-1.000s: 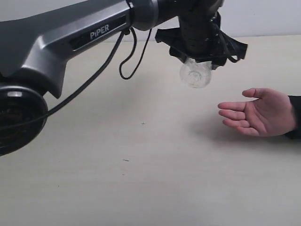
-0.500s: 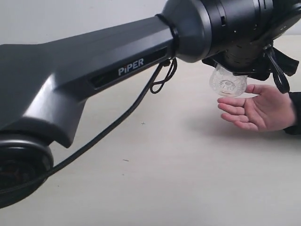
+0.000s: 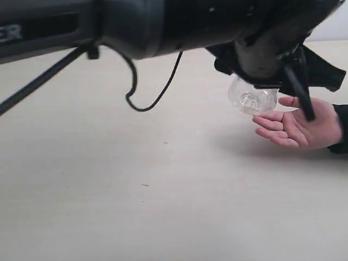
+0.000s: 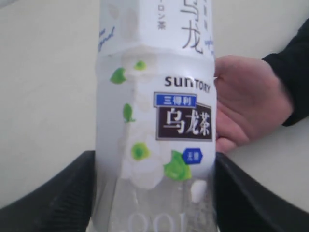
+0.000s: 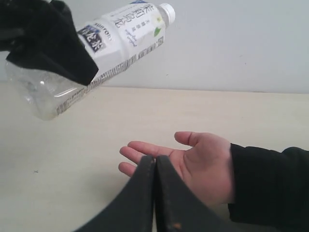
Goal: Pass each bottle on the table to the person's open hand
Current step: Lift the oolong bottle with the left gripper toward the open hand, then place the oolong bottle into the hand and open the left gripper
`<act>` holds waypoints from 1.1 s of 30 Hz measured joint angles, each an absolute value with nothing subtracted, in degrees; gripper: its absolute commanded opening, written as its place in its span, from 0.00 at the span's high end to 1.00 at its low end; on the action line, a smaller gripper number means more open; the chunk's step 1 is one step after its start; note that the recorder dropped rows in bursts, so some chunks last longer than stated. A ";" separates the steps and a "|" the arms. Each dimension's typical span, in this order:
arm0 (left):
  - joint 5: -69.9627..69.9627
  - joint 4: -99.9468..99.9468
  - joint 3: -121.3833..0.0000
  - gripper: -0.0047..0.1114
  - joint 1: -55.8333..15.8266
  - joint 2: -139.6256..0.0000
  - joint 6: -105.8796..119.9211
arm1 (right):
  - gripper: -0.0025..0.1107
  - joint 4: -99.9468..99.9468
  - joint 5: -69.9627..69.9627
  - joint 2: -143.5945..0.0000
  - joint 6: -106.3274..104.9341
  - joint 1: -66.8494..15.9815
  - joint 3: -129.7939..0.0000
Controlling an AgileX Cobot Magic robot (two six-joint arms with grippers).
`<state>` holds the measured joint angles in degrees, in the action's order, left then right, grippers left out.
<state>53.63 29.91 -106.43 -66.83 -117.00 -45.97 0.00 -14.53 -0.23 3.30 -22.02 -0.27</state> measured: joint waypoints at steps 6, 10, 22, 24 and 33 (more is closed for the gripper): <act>30.22 41.49 -84.70 0.96 -66.23 -108.89 -69.20 | 0.98 0.00 -14.53 -0.23 3.30 -22.02 -0.27; 12.68 50.75 -76.57 0.96 -64.26 -107.54 -86.49 | 0.98 0.00 -14.53 -0.23 3.30 -22.02 -0.27; -2.00 49.45 -74.60 0.96 -60.87 -110.72 -101.53 | 0.98 0.00 -14.53 -0.23 3.30 -22.02 -0.27; -3.46 47.96 -74.60 0.96 -60.66 -111.67 -101.78 | 0.98 0.00 -14.53 -0.23 3.30 -22.02 -0.27; -11.75 40.02 -75.74 0.96 -60.61 -117.24 -98.83 | 0.98 0.00 -14.44 -0.23 3.30 -22.02 -0.27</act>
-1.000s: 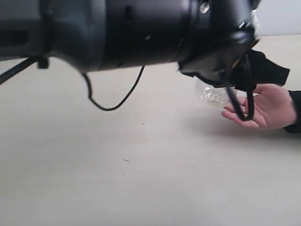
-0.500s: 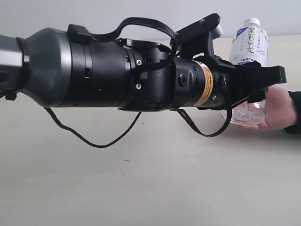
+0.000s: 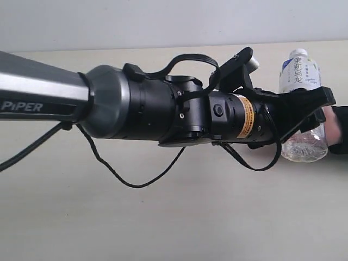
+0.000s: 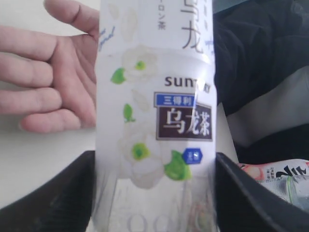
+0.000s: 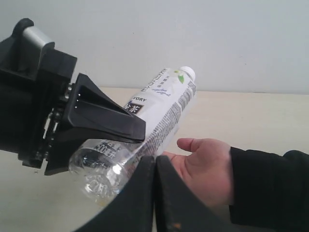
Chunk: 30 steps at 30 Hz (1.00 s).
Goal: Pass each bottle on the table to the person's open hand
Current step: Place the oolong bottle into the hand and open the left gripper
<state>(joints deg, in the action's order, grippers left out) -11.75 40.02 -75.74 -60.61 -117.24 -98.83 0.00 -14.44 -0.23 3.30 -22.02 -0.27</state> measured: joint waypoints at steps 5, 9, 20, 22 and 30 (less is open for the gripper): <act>-11.99 37.73 -77.80 0.96 -60.61 -120.18 -97.90 | 0.98 0.00 -14.40 -0.23 3.30 -22.02 -0.27; -12.11 37.00 -79.06 0.96 -60.61 -122.13 -97.90 | 0.98 0.00 -14.40 -0.23 3.30 -22.02 -0.27; -18.48 30.30 -79.70 0.96 -60.61 -126.29 -97.90 | 0.98 0.00 -14.40 -0.23 3.30 -22.02 -0.27; -19.85 28.93 -79.70 0.96 -60.61 -127.08 -97.90 | 0.98 0.00 -14.40 -0.23 3.30 -22.02 -0.27; -21.04 26.83 -79.72 0.90 -60.61 -128.86 -97.90 | 0.98 0.00 -14.40 -0.23 3.30 -22.02 -0.27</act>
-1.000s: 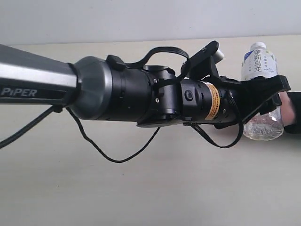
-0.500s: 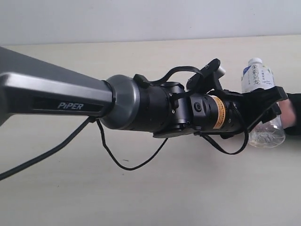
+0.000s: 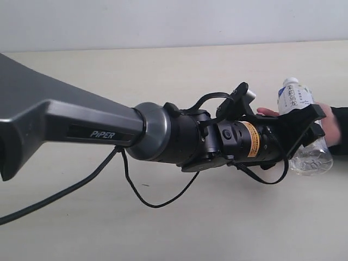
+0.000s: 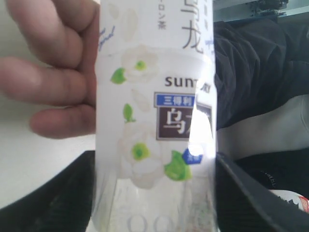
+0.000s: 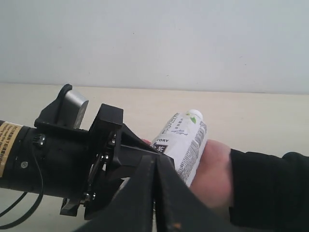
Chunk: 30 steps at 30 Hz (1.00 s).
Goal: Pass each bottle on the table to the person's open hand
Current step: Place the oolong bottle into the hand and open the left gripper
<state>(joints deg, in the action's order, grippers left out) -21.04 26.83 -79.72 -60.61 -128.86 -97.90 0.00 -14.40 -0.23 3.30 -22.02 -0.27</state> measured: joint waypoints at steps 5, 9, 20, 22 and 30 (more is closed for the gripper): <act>-21.96 26.60 -79.72 0.58 -60.61 -128.99 -97.90 | 0.98 0.00 -14.40 -0.23 3.30 -22.02 -0.27; -22.21 26.60 -79.72 0.36 -60.61 -128.99 -97.90 | 0.98 0.00 -14.40 -0.23 3.30 -22.02 -0.27; -22.43 26.60 -79.82 0.25 -60.16 -128.99 -97.90 | 0.98 0.00 -14.40 -0.23 3.30 -22.02 -0.27; -22.43 26.60 -79.82 0.25 -60.05 -128.99 -97.90 | 0.98 0.00 -14.40 -0.23 3.30 -22.02 -0.27; -26.97 26.61 -79.82 0.18 -59.96 -128.99 -95.29 | 0.98 0.00 -14.40 -0.23 3.30 -22.02 -0.27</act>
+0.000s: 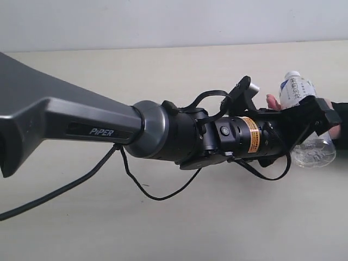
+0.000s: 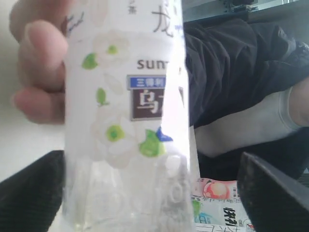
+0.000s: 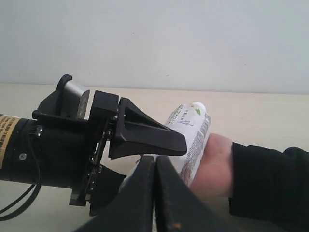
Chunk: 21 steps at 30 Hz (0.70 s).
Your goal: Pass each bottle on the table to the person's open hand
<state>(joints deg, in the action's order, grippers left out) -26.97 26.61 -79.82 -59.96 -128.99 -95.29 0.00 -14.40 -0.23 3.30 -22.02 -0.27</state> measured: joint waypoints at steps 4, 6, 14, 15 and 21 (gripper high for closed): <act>-28.48 27.54 -79.82 0.18 -59.31 -128.99 -95.40 | 0.98 0.00 -14.40 -0.23 3.30 -22.02 -0.27; -29.92 29.29 -79.82 0.18 -58.58 -128.99 -95.90 | 0.98 0.00 -14.40 -0.23 3.30 -22.02 -0.27; -39.77 43.95 -79.82 0.18 -53.66 -128.99 -103.36 | 0.98 0.00 -14.40 -0.23 3.30 -22.02 -0.27; -41.09 45.49 -79.82 0.18 -53.04 -128.99 -103.79 | 0.98 0.00 -14.40 -0.23 3.30 -22.02 -0.27; -49.66 50.44 -79.57 0.20 -49.87 -128.99 -105.81 | 0.98 0.00 -14.40 -0.23 3.30 -22.02 -0.27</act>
